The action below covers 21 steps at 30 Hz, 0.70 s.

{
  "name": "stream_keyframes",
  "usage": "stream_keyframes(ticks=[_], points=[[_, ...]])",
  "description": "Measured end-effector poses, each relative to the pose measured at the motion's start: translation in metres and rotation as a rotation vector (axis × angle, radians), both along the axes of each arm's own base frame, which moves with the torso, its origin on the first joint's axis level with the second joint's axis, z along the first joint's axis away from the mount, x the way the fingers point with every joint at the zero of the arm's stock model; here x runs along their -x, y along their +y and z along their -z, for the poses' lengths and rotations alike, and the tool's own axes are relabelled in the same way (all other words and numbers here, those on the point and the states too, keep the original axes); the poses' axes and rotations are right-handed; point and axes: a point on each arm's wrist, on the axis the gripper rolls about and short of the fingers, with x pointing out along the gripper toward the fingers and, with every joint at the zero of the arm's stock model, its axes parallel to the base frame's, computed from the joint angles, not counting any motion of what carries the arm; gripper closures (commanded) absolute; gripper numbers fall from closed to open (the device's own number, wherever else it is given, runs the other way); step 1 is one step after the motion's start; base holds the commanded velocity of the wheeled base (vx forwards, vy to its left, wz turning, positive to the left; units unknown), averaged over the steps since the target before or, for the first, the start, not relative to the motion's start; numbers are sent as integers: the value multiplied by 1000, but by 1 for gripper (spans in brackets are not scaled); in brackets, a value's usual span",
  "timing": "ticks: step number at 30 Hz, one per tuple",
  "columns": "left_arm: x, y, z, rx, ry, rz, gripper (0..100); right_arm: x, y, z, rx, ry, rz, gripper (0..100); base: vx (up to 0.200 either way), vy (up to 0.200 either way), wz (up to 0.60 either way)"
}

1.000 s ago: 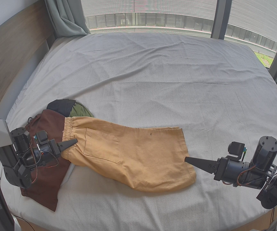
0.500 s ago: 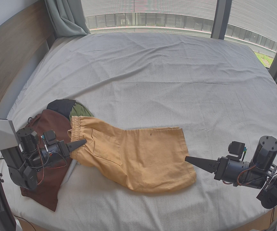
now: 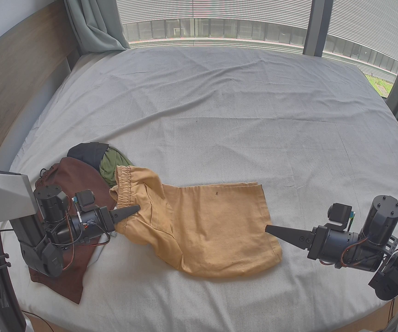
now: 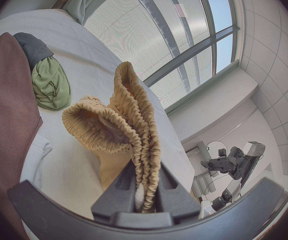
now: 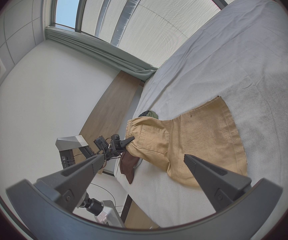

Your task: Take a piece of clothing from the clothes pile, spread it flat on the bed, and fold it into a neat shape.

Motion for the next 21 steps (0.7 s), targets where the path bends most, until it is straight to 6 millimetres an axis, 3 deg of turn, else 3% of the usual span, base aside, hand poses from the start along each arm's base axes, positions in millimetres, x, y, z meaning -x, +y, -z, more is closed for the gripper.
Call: stream_keyframes(ticks=[21], points=[[-11, -44, -3, 11, -41, 43, 100, 0, 0, 0, -1, -1, 0, 0, 0, 0, 0]])
